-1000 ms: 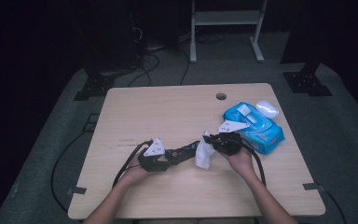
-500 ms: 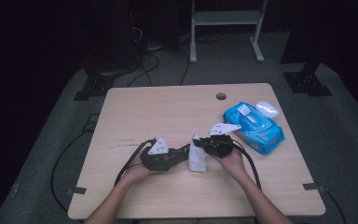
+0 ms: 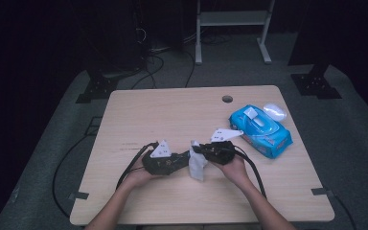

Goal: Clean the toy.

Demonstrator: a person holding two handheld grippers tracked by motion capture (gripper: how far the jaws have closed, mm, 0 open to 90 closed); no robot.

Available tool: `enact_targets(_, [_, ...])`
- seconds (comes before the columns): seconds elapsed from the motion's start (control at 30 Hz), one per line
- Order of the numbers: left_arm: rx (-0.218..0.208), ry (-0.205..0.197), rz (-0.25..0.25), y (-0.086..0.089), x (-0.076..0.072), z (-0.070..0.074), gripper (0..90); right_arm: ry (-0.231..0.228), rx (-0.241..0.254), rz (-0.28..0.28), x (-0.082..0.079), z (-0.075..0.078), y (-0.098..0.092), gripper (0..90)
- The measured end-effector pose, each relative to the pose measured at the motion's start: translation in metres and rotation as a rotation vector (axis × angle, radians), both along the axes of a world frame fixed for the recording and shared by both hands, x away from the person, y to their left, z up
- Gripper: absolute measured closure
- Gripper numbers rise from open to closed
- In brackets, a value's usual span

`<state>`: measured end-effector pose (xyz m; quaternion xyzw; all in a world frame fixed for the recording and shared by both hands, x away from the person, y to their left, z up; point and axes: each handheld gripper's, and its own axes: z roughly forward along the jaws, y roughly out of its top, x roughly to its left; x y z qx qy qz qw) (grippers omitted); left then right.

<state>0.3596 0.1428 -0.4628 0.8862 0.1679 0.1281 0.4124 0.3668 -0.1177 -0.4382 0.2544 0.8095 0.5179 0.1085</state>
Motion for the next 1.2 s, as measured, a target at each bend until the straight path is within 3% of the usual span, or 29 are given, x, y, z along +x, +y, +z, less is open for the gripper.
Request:
enact_targets(0.13, [-0.005,0.007,0.000,0.004,0.000,0.000,56.5,0.027,0.039,-0.015,0.003,-0.006,-0.008,84.6])
enact_targets(0.27, [-0.006,0.011,0.002,0.005,0.000,0.000,56.5,0.010,0.010,-0.038,0.002,-0.003,-0.010,84.6])
enact_targets(0.5, [0.023,0.020,-0.004,0.005,0.001,0.004,56.2,0.051,-0.022,-0.062,0.004,-0.014,-0.018,84.6])
enact_targets(0.57, [0.014,0.017,-0.011,0.001,0.002,0.009,50.0,0.048,-0.022,-0.059,0.003,-0.014,-0.018,84.6])
enact_targets(0.67, [0.037,0.018,-0.019,-0.008,0.005,0.019,39.9,0.044,-0.025,-0.057,0.002,-0.011,-0.020,84.6])
enact_targets(0.8, [0.101,0.032,-0.048,-0.024,0.011,0.027,35.9,0.043,-0.031,-0.058,0.001,-0.010,-0.024,84.6])
enact_targets(1.0, [0.149,0.072,-0.060,-0.042,0.022,0.028,36.2,0.047,-0.029,-0.063,-0.002,-0.010,-0.031,84.6])
enact_targets(1.03, [0.175,0.074,-0.061,-0.045,0.023,0.028,37.2,0.048,-0.030,-0.063,-0.002,-0.010,-0.033,84.6])
enact_targets(1.2, [0.225,0.102,-0.049,-0.054,0.028,0.028,41.0,0.050,-0.031,-0.070,-0.002,-0.012,-0.037,84.6])
